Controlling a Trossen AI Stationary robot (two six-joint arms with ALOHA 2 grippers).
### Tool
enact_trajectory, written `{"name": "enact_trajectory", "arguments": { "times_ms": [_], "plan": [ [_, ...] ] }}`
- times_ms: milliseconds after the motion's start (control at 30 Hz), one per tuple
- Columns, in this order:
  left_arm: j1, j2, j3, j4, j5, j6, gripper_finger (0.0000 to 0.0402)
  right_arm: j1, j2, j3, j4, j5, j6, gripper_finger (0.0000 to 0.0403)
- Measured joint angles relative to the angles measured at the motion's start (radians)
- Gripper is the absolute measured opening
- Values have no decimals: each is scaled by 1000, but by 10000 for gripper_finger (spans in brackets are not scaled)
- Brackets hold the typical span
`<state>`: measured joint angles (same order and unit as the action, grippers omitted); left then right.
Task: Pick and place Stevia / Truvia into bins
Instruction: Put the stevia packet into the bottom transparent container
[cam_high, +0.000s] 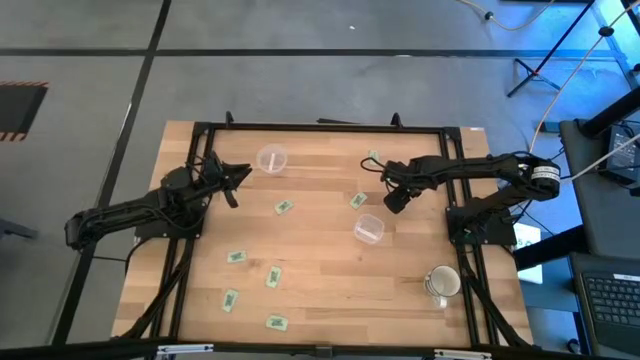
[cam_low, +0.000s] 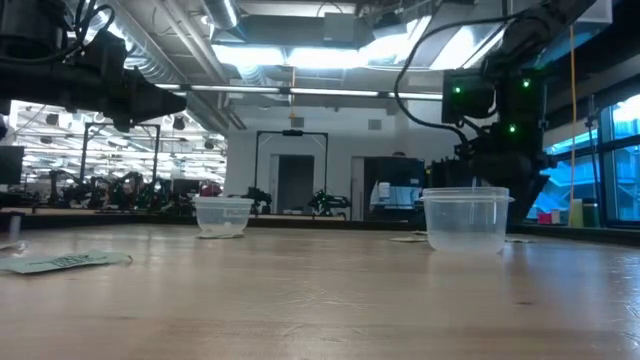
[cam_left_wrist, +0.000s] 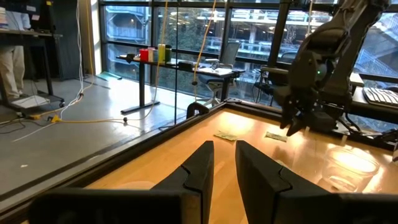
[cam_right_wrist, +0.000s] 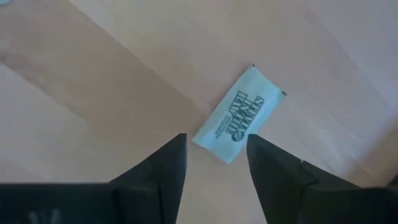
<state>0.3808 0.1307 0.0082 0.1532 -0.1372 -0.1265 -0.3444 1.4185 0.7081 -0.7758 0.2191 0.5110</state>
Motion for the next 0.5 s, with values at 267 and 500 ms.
{"name": "enact_trajectory", "arguments": {
  "times_ms": [267, 500],
  "plan": [
    [0, 0, 0, 0, -3, 2, 63, -6, 0, -29, 33, -1, 3, 171],
    [0, 0, 0, 0, -3, 2, 63, -6, 0, -29, 64, -4, -19, 171]
  ]
}}
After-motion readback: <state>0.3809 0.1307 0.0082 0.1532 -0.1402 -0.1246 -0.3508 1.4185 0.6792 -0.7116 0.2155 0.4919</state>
